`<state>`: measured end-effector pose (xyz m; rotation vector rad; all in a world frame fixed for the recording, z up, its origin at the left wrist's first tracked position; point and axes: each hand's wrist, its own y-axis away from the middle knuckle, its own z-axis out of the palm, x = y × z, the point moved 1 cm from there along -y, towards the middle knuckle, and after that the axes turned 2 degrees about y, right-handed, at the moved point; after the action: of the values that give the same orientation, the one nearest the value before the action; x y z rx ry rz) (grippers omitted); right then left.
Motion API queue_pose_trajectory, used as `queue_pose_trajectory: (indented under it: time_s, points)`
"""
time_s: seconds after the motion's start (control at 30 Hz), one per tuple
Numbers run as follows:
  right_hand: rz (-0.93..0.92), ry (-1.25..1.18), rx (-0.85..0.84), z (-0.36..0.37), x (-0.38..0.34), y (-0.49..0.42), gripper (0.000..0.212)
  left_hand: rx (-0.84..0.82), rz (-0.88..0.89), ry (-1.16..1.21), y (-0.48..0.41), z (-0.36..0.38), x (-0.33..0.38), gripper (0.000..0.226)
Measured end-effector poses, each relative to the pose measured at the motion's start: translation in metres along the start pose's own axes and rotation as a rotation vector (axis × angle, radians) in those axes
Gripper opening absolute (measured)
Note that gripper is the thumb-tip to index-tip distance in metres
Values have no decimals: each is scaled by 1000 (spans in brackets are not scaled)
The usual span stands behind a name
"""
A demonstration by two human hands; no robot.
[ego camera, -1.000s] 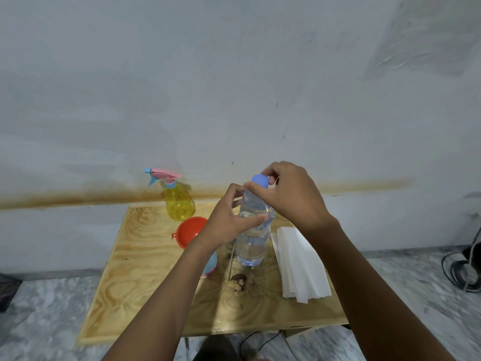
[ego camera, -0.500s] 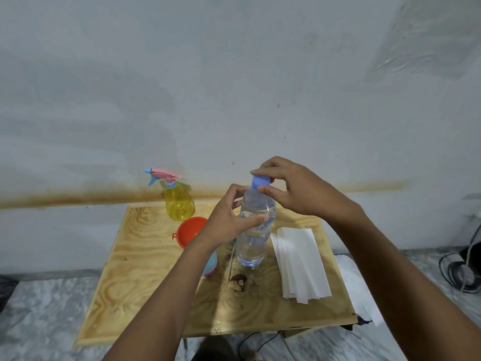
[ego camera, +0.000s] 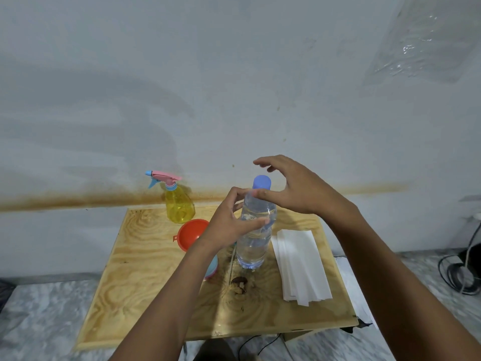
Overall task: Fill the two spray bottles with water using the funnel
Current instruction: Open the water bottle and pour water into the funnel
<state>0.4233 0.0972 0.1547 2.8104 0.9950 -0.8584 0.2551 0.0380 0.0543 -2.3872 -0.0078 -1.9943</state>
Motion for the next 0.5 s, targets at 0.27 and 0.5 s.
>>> queue_pose_trajectory:
  time_s: [0.27, 0.5]
  points:
    - [-38, -77, 130, 12, 1, 5, 31, -1, 14, -9, 0, 0, 1, 59]
    - [48, -353, 388, 24, 19, 41, 39, 12, 22, -11, 0, 0, 1, 57]
